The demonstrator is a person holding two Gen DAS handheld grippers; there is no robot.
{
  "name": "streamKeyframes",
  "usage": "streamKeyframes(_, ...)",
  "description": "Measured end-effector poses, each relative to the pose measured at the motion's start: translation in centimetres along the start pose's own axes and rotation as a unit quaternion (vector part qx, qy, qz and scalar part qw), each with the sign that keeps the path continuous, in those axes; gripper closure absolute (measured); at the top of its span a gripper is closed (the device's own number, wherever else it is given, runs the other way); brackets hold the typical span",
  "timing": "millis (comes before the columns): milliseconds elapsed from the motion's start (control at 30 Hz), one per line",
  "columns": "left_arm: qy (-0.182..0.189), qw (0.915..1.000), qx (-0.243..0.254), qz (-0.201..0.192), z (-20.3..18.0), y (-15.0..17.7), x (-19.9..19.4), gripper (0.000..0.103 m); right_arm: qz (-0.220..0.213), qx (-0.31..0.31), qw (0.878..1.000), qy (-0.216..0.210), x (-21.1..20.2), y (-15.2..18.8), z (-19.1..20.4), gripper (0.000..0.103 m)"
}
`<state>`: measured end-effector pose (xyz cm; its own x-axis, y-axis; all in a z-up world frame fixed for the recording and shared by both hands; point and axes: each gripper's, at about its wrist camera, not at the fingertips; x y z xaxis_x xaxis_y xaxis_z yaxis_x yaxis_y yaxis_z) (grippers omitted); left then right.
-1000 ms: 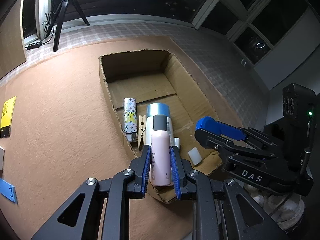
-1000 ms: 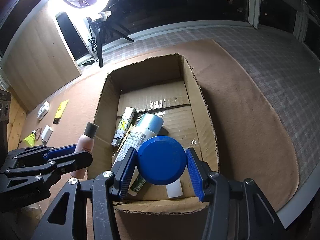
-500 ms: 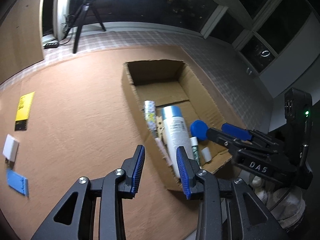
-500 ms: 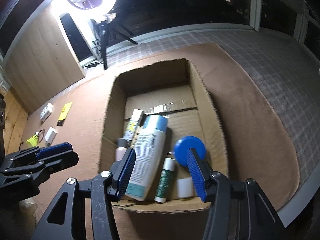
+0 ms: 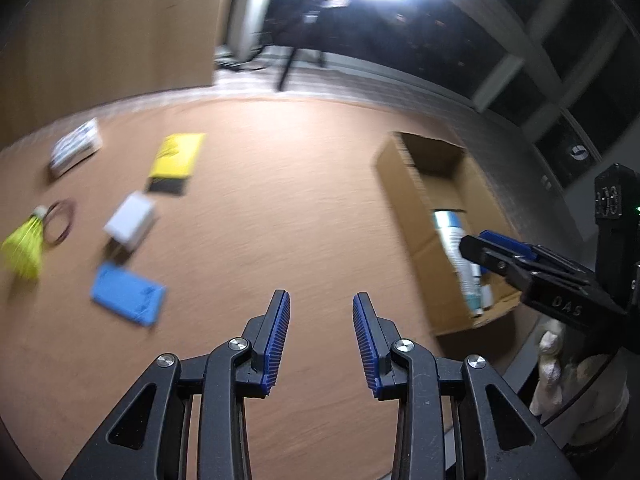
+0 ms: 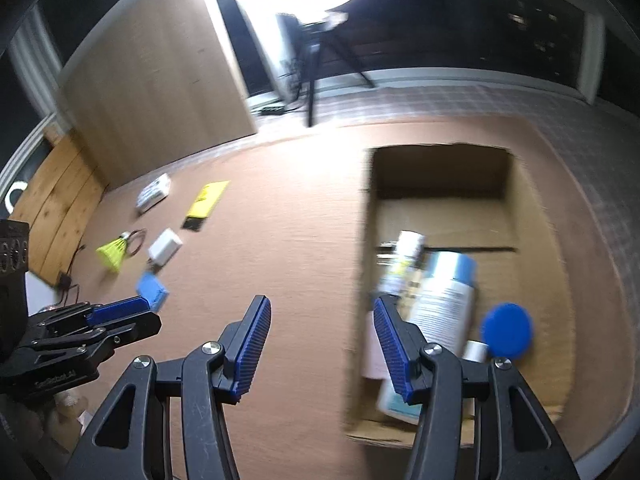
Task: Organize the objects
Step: 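Open both tools to release pink bottle and blue disc in the box, then move the right tool back and grasp the blue phone stand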
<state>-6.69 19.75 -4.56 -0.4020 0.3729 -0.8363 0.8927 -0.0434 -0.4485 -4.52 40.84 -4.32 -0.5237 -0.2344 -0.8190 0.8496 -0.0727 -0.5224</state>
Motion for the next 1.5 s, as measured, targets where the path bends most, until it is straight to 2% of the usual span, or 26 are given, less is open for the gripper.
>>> streamKeyframes(200,-0.025,0.998,-0.057,0.002,6.3,2.2,-1.3,0.068,0.022,-0.041,0.998,-0.036,2.5,-0.5,4.7,0.053)
streamKeyframes(367,-0.026,0.9939,-0.106,0.009,11.0,4.3,-1.6,0.068,0.048,-0.071,0.994,-0.068,4.9,-0.9,8.5,0.053)
streamKeyframes(567,-0.018,0.9899,-0.14,0.01,14.4,5.7,-1.4,0.068,0.091,-0.098,0.985,-0.113,8.5,-1.6,12.6,0.053)
streamKeyframes(733,-0.014,0.9889,-0.147,0.014,15.7,5.9,-1.0,0.068,0.126,-0.119,0.976,-0.133,11.8,-2.0,15.7,0.053)
streamKeyframes(967,-0.005,0.9882,-0.152,0.02,16.8,6.4,-0.7,0.068,0.163,-0.107,0.969,-0.151,15.6,-2.4,17.5,0.053)
streamKeyframes(1267,-0.006,0.9859,-0.166,0.021,18.6,7.0,-1.1,0.068,0.186,-0.097,0.965,-0.156,17.8,-1.9,18.7,0.054)
streamKeyframes(1500,-0.005,0.9857,-0.167,0.02,19.5,7.3,-1.5,0.068,0.202,-0.096,0.96,-0.169,17.8,-1.2,19.5,0.054)
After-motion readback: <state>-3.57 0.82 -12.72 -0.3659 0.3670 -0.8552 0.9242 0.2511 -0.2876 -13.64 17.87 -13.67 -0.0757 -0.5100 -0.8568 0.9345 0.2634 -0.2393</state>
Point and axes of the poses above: each gripper's, at about its wrist camera, not at the fingertips, and x roughly the way its jaws point, z to its left, y to its underside
